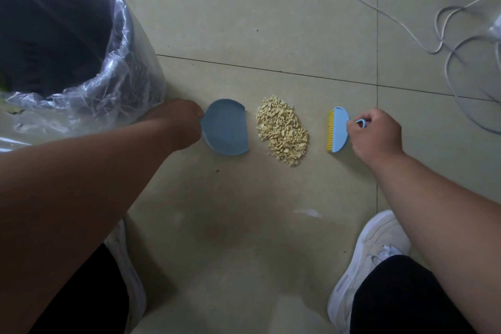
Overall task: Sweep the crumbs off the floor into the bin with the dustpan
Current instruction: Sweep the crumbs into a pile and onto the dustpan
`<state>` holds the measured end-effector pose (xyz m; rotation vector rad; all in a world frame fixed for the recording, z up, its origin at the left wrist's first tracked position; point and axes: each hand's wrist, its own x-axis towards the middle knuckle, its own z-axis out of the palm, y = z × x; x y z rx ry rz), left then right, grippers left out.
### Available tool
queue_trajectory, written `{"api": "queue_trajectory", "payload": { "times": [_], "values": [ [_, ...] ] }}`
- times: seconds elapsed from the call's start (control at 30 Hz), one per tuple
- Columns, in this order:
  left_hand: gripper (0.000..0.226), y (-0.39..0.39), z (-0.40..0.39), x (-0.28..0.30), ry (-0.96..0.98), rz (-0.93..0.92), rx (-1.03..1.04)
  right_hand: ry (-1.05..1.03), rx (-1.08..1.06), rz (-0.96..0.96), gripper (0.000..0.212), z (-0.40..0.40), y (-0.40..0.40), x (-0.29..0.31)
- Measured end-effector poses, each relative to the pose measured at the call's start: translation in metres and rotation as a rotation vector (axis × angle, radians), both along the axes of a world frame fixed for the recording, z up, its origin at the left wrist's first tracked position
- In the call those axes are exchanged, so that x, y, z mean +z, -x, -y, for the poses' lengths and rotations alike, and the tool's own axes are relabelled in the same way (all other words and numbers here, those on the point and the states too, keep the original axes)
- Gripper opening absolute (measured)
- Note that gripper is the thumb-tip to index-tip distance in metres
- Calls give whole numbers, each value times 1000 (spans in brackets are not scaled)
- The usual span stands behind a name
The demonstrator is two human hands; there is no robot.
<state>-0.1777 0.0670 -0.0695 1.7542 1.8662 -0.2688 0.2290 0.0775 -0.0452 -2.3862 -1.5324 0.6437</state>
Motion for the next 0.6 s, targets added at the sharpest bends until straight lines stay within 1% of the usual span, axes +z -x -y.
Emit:
{"api": "queue_trajectory", "payload": {
  "times": [0.1,0.23,0.3,0.4,0.53,0.6],
  "values": [
    [17,0,-2,-3,11,2,-7,18,20,-9,15,7,16,-10],
    [20,-1,-8,-4,7,-7,-42,112,-50,-70,27,12,35,-20],
    [19,-3,-11,-3,3,-23,-58,129,-18,-57,29,14,42,-21],
    [16,-5,-14,-4,6,-26,-48,103,19,-43,30,9,51,-19],
    [23,-4,-17,-7,35,-2,-38,79,63,-60,31,-3,66,-14],
    [31,-5,-19,-6,30,-4,-55,88,72,-72,31,-8,74,-13]
  ]
}}
